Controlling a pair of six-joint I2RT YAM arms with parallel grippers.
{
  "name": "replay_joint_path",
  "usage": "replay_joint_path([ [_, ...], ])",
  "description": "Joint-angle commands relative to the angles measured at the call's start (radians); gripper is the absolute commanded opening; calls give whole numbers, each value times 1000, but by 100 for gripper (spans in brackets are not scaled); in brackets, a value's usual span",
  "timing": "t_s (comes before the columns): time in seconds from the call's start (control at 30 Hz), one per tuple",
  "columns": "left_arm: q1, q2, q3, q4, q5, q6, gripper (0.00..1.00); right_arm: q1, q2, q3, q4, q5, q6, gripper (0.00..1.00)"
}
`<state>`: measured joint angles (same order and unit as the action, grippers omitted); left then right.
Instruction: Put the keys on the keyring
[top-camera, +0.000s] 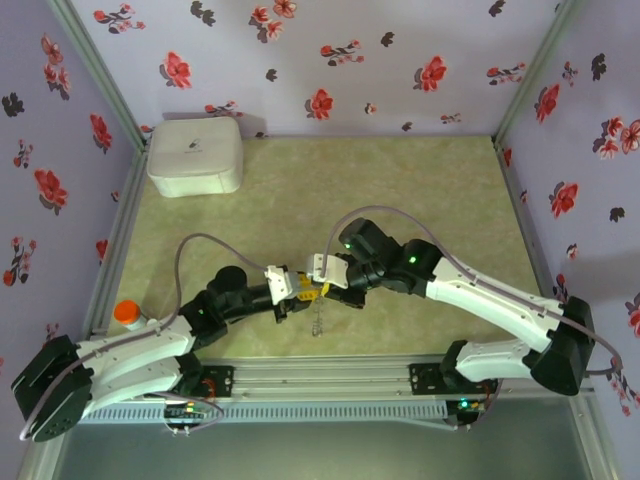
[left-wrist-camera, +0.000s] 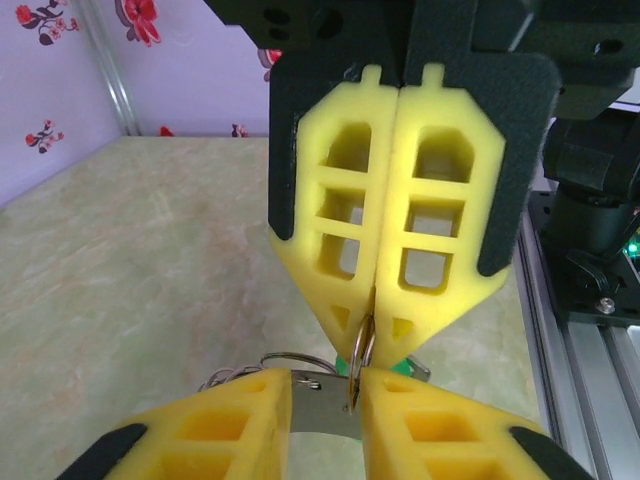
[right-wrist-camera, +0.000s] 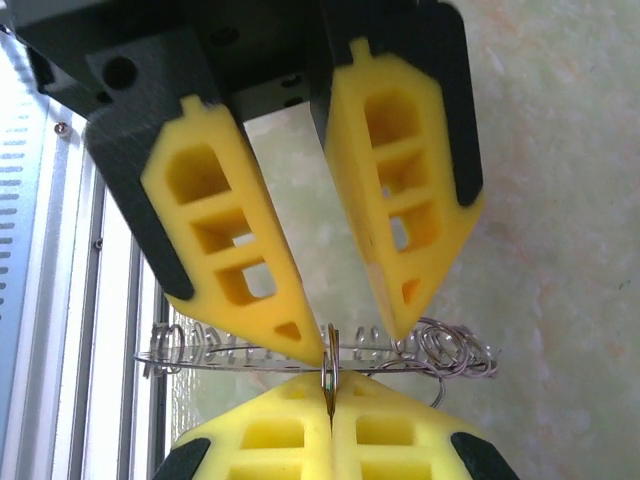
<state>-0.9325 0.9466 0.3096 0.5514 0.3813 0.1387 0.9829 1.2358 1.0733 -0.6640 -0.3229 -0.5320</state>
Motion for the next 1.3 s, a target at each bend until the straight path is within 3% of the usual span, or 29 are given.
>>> replay_joint_path([
  [0.0, -5, 10, 26, 12, 32, 13, 22, 14, 2, 30, 1, -1, -21, 0],
  [0.13, -5, 20, 29, 16, 40, 11, 16, 27, 10, 26, 28, -18, -10, 0],
  [0.3, -4, 18, 24, 33, 42, 7, 0, 31, 3, 14, 46, -33, 1, 0],
  [0.4, -5, 11, 14, 53, 42, 4, 0, 30, -28, -19, 83, -30, 25, 0],
  [0.57, -5, 6, -38, 173, 37, -29, 0, -11, -132, -132, 187, -54, 118, 25],
  [0.73, -4, 20, -65, 273, 35, -62, 0, -69, -213, -234, 287, -123, 212, 39],
  [1.03, -5, 40, -83, 354, 35, -105, 0, -76, -235, -296, 397, -163, 305, 41],
  [1.27, -5, 30, -87, 335, 24, -99, 0, -79, -271, -294, 356, -132, 306, 31],
])
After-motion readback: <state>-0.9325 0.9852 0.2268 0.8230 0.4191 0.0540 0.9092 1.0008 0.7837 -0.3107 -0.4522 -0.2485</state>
